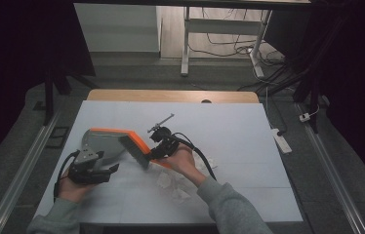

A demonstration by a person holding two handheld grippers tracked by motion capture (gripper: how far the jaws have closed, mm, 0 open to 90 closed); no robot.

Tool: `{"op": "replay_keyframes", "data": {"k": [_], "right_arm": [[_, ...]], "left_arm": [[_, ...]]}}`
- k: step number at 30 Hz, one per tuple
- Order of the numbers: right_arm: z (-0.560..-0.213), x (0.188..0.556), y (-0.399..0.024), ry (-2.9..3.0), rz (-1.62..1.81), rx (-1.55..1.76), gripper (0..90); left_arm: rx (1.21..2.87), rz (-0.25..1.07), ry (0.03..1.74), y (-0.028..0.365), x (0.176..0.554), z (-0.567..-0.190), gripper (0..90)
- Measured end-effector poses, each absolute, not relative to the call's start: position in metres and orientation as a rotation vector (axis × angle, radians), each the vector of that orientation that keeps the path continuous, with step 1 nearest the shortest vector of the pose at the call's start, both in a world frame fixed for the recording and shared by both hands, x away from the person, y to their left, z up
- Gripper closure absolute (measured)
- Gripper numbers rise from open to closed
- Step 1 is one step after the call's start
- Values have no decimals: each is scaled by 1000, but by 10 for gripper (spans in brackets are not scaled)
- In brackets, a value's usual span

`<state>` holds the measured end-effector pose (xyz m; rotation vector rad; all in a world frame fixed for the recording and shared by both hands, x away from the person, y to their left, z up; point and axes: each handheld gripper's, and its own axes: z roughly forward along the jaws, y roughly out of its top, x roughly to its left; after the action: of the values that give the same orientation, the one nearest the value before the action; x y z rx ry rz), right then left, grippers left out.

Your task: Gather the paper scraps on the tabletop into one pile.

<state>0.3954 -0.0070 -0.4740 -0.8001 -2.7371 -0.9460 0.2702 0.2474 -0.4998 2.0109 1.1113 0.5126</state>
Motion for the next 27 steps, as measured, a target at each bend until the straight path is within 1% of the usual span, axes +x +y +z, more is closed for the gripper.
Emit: {"op": "replay_keyframes", "data": {"k": [4,11,15,20,23,27], "right_arm": [[-479,404,-22,-2751,-921,-889,706],[-470,412,-72,-2755,-959,-1042,706],[-445,406,-89,-2704,-1127,-1014,706],[-420,397,-105,-2704,-1205,-1005,706],[-418,390,-111,-2712,-1182,-978,706],[-428,373,-109,-2737,-1088,-893,706]], "left_arm": [[2012,512,1109,247,270,-500,251],[2021,513,1105,246,271,-500,250],[2023,515,1106,245,271,-500,250],[2020,514,1108,246,270,-500,250],[2019,515,1107,246,270,-500,250],[2017,516,1111,246,270,-500,250]]}}
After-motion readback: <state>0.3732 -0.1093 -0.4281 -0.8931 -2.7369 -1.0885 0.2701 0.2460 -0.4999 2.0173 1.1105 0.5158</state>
